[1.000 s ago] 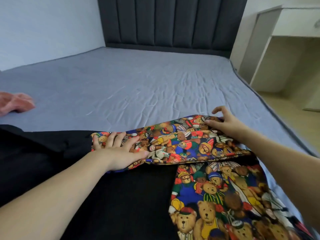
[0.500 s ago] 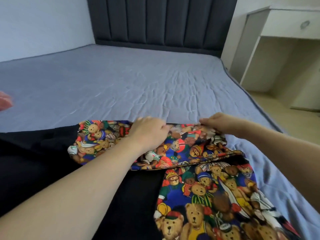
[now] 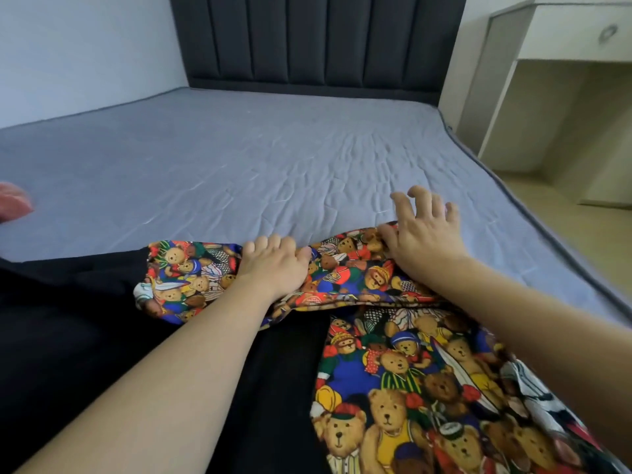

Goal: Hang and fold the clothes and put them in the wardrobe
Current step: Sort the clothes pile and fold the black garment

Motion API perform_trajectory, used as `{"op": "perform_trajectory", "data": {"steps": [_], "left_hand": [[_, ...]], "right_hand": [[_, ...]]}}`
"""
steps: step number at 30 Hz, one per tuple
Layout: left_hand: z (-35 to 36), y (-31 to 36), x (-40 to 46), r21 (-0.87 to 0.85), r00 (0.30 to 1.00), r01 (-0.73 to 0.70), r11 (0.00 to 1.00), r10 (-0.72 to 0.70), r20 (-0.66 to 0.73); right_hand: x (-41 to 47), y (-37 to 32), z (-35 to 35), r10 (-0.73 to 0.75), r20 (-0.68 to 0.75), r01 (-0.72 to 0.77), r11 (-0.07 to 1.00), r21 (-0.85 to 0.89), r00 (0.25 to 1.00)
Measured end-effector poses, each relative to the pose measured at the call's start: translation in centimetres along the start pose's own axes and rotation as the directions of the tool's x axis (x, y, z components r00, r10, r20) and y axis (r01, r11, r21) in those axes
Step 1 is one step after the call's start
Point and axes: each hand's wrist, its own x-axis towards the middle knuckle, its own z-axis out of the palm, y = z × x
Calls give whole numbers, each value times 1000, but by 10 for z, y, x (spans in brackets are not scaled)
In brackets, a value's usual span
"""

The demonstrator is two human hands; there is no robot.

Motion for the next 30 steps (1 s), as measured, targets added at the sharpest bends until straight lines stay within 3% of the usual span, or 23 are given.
{"op": "perform_trajectory", "data": {"steps": [2, 4, 6, 9, 12, 15, 18, 22, 26, 30], "left_hand": [[-2, 1, -6, 4, 997, 17, 1000, -17, -70], [-5, 3, -20, 2, 986, 11, 1000, -10, -169], [-5, -4, -42, -18, 977, -62, 998, 57, -204], [-1, -34, -81, -7, 987, -132, 991, 131, -96], [-6, -65, -96, 62, 996, -35, 997, 29, 84], [-13, -66, -94, 56, 986, -30, 998, 20, 168], [-18, -65, -96, 46, 982, -41, 998, 32, 186], [-29, -96, -114, 83, 986, 52, 995, -64, 153], [-38, -113, -142, 121, 981, 146, 982, -160, 111], [-50, -131, -165, 102, 992, 0, 995, -13, 124]], "right_hand": [[-33, 5, 7, -74, 114, 62, 993, 100, 991], [-54, 16, 12, -50, 342, -31, 974, 226, 938], [-51, 24, 14, -10, 437, -82, 978, 190, 899], [-36, 19, 14, -4, 476, -17, 999, 41, 880], [-13, -1, -1, 62, 469, -14, 994, -104, 881], [-10, -42, -13, 135, 451, -171, 984, 40, 882], [-56, -73, 0, 111, 471, -234, 949, 211, 875], [-54, -58, 2, 181, 471, -265, 957, 118, 863], [-62, -72, -13, 344, 496, -410, 912, 28, 797], [-85, -116, -38, 407, 584, -532, 845, 51, 703]]}}
